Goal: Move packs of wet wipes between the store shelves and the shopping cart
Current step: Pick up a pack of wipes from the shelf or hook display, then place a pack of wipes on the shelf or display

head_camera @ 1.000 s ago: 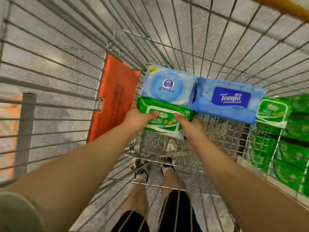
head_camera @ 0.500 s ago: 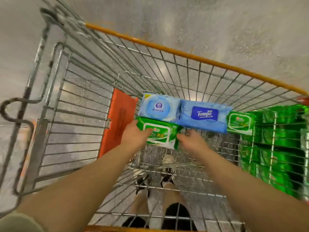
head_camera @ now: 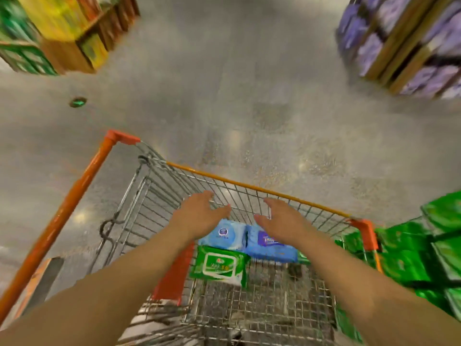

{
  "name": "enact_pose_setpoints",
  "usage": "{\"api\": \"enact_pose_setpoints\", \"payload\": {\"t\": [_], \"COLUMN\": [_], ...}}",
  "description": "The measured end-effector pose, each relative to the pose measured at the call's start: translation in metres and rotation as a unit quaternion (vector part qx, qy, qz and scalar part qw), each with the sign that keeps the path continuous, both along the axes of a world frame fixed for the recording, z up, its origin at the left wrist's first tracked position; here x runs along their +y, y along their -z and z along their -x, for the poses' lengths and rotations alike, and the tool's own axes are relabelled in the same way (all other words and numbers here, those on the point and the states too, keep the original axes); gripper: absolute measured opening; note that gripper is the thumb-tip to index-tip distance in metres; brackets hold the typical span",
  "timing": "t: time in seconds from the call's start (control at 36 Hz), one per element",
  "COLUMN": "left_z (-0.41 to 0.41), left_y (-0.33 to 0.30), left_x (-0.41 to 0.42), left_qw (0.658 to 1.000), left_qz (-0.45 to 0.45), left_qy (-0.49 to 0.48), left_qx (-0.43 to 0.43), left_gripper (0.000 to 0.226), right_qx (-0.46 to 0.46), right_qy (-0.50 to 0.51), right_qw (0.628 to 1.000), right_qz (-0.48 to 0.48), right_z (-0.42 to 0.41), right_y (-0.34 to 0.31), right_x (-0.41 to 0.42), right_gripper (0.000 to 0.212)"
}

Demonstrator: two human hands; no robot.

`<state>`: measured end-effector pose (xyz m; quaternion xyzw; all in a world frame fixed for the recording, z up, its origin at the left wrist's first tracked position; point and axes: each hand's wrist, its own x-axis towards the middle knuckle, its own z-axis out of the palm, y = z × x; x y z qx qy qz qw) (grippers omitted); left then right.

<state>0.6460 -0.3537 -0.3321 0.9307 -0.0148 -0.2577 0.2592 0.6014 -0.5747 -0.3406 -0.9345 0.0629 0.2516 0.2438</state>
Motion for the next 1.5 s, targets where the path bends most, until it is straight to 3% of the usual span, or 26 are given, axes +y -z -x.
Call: {"api": "enact_pose_setpoints", "payload": {"t": [0.11, 0.31, 0.72, 1.0, 1.08, 1.14, 1.25, 1.36, 1.5], "left_z": [-0.014, -0.026, 0.015, 0.112, 0.148, 0.179, 0.245, 0.316, 0.407], "left_y": [-0.058, -0.136, -0.220, -0.250, -0.261, -0.267, -0.278, -0.284, -0.283], "left_x": [0.005, 0.015, -0.022, -0.113, -0.142, -0.165, -0.208, -0.243, -0.281], "left_qw": [0.996, 0.983, 0.934, 0.841, 0.809, 0.787, 0.739, 0.704, 0.659], "left_qz": [-0.033, -0.034, 0.026, 0.054, 0.069, 0.076, 0.078, 0.096, 0.116], "left_qy": [0.082, 0.142, 0.303, 0.493, 0.537, 0.564, 0.619, 0.658, 0.700], "left_qx": [-0.029, -0.113, -0.186, -0.216, -0.231, -0.240, -0.253, -0.249, -0.250], "left_gripper": [0.079, 0.086, 0.088, 0.094, 0.108, 0.114, 0.107, 0.120, 0.092], "right_qx": [-0.077, -0.142, -0.175, -0.129, -0.124, -0.115, -0.102, -0.093, -0.096], "right_qy": [0.000, 0.012, 0.118, 0.274, 0.314, 0.349, 0.418, 0.484, 0.526], "right_qw": [0.997, 0.986, 0.954, 0.917, 0.901, 0.888, 0.858, 0.820, 0.792], "right_qz": [0.030, 0.088, 0.211, 0.258, 0.272, 0.276, 0.282, 0.292, 0.296], "right_z": [-0.012, -0.006, 0.103, 0.265, 0.321, 0.364, 0.446, 0.525, 0.622], "right_y": [-0.062, -0.139, -0.221, -0.264, -0.275, -0.283, -0.295, -0.302, -0.300], "right_x": [-0.009, -0.009, -0.001, -0.043, -0.053, -0.059, -0.069, -0.074, -0.081], "right_gripper": [0.072, 0.079, 0.079, 0.084, 0.084, 0.083, 0.079, 0.075, 0.075]}}
